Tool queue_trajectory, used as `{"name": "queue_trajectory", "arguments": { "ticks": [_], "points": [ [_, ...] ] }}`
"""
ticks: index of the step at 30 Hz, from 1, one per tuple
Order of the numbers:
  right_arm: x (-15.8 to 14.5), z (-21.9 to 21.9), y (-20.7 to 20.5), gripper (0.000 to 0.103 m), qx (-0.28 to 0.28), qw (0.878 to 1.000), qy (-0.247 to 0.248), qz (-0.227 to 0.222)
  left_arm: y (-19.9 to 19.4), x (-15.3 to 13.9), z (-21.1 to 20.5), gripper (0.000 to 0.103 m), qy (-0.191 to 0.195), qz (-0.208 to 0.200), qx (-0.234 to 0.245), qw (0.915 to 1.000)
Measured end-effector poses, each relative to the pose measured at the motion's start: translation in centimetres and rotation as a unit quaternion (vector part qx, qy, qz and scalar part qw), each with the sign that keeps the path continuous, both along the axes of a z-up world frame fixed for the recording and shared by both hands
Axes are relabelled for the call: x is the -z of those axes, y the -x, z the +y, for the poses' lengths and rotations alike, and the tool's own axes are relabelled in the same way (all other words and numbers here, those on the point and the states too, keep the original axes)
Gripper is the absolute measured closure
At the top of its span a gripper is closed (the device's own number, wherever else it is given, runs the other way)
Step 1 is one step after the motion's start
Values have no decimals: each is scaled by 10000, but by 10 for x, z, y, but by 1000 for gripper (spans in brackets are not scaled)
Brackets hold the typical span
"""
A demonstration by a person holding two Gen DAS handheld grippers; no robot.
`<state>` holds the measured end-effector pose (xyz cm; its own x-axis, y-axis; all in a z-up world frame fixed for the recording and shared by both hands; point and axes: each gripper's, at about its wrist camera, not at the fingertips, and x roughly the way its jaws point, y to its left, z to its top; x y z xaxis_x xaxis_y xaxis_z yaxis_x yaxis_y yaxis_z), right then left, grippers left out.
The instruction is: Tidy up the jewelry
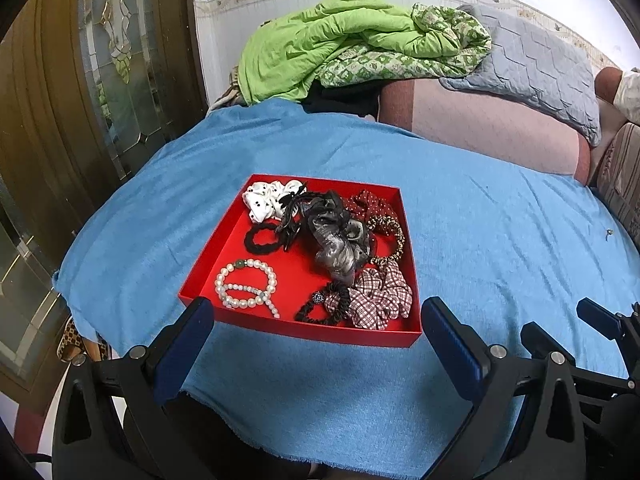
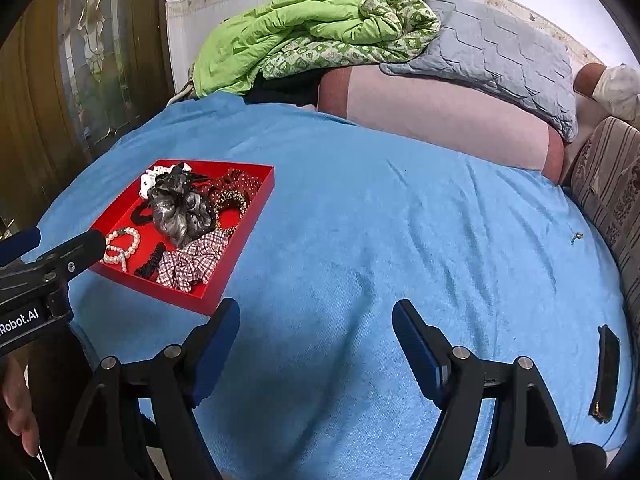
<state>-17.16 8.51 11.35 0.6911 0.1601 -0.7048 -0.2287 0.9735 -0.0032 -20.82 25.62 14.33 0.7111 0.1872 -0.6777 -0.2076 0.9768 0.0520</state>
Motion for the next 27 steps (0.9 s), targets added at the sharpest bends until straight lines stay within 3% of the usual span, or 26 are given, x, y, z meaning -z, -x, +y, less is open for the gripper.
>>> {"name": "queue_trajectory", "arguments": {
  "ticks": [27],
  "points": [
    [18, 2, -11, 20, 62, 9997, 51, 242, -9, 16, 6, 0, 398, 170, 196, 9989]
  ]
}}
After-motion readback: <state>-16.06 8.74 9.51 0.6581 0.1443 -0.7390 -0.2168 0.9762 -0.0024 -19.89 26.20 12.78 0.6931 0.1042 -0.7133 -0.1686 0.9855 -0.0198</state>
